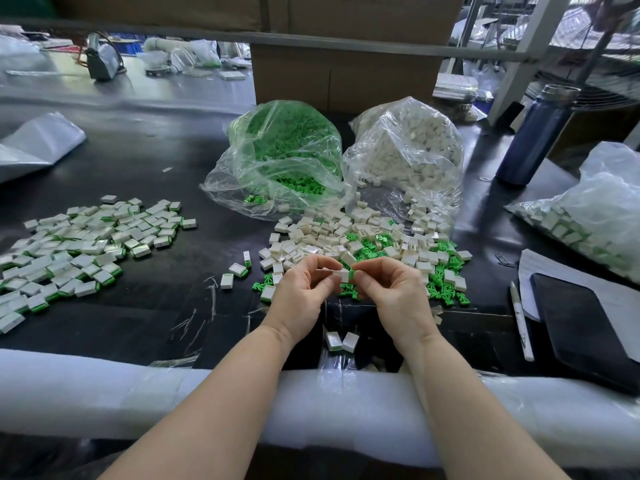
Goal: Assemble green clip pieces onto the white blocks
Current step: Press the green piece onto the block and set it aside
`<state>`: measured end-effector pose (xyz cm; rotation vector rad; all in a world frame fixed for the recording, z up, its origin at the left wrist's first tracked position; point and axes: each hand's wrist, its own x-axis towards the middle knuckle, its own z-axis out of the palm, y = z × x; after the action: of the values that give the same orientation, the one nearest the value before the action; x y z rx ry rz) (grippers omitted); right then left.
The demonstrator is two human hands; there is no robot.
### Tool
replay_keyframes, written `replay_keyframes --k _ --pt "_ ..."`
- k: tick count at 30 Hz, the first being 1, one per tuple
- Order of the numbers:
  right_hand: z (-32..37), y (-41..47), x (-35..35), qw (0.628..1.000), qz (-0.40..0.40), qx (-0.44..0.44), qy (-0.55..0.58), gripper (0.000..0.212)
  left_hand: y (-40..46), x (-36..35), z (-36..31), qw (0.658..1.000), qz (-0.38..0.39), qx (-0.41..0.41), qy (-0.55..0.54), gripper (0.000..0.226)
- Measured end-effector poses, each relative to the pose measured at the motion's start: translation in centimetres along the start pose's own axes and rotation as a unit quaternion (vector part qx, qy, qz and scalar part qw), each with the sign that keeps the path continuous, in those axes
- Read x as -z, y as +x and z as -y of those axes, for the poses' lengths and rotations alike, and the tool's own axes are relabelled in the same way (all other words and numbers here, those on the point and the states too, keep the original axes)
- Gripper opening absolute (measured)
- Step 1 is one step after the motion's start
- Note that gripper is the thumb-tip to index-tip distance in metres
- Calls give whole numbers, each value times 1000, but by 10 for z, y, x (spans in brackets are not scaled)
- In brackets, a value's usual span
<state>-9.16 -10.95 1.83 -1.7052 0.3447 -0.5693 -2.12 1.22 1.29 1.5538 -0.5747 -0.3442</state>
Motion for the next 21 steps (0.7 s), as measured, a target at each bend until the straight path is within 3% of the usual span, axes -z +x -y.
replay_keyframes --k 12,21 --pt "1 -2 -2 998 10 37 -56 9 -2 0 -2 1000 17 1 4 10" --pt "0 -2 -2 999 26 12 -17 21 -1 0 -2 999 8 4 31 14"
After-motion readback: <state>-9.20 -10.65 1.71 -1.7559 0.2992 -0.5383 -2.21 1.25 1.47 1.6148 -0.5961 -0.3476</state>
